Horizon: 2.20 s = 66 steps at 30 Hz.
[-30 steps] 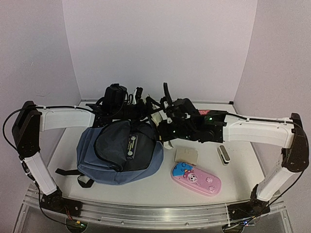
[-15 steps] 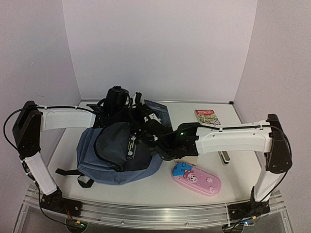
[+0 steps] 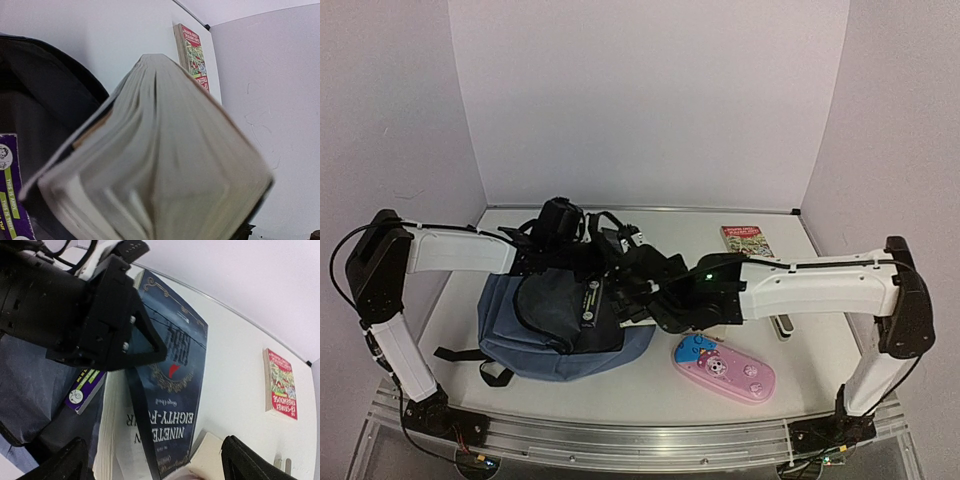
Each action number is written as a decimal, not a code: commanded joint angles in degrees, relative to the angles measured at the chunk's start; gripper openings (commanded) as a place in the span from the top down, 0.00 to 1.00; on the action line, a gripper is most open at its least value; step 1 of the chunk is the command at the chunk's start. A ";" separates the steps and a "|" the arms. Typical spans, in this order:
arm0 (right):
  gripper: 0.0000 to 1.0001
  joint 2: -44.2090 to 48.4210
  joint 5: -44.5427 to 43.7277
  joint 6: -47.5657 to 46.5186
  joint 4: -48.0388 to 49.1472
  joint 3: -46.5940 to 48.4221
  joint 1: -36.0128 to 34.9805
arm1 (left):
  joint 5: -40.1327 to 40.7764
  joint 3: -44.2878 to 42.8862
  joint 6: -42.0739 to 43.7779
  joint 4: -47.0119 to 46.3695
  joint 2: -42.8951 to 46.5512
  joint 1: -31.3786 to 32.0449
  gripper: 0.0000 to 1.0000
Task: Pack the student bag
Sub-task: Pick up the book from the center of the board.
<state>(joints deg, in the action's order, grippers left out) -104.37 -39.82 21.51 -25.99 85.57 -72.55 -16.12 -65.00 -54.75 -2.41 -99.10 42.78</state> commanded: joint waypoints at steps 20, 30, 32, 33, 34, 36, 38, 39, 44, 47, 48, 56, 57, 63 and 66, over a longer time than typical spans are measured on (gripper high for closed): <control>0.02 26.72 38.10 36.66 52.63 -31.24 12.20 | 4.16 20.45 4.60 -38.01 26.92 -2.70 1.00; 0.02 23.48 39.00 48.70 72.33 -38.99 12.19 | 3.50 22.29 1.55 -43.27 32.32 -2.70 1.00; 0.02 21.93 39.37 48.87 73.44 -38.43 12.13 | 3.07 22.07 1.09 -43.55 32.38 -2.68 1.00; 0.02 20.94 39.68 48.90 74.42 -38.26 12.14 | 2.64 22.03 0.73 -43.85 32.36 -2.70 1.00; 0.02 20.13 40.66 48.84 75.07 -38.06 12.05 | 2.34 22.06 0.26 -44.33 32.25 -2.68 1.00; 0.02 18.66 40.82 47.95 76.16 -37.70 11.90 | 1.89 22.18 -0.74 -45.50 32.09 -2.68 1.00; 0.02 17.95 40.31 47.46 76.38 -37.55 11.81 | 1.64 22.37 -1.57 -46.61 32.04 -2.62 1.00; 0.02 17.54 40.13 47.28 76.62 -37.57 11.82 | 1.57 22.45 -1.97 -47.10 32.04 -2.61 1.00; 0.02 15.85 40.39 45.17 78.11 -36.26 11.82 | 1.03 22.53 -3.17 -48.05 31.72 -2.61 1.00; 0.02 14.57 40.78 43.29 79.19 -34.58 11.79 | 0.85 22.84 -4.44 -49.78 30.87 -2.61 1.00; 0.03 14.21 40.74 42.52 79.67 -34.15 11.78 | 0.71 22.97 -4.90 -50.36 30.58 -2.61 1.00; 0.28 13.06 38.47 40.44 87.86 -34.57 11.79 | 0.39 23.20 -6.34 -52.13 29.41 -2.61 1.00; 0.33 12.87 38.05 40.59 89.59 -34.96 11.80 | 0.47 23.24 -6.47 -52.24 29.28 -2.65 1.00; 0.68 11.98 36.59 39.33 94.75 -34.98 11.33 | -0.52 22.95 -7.22 -51.50 27.58 -2.53 0.97; 0.80 12.39 35.81 37.58 95.13 -34.60 11.04 | -0.95 22.81 -7.35 -49.81 27.02 -2.52 0.90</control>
<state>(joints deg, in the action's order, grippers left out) -92.49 -3.04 61.71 61.04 49.82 -60.64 -15.31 -40.75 -61.72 -48.12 -71.32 40.05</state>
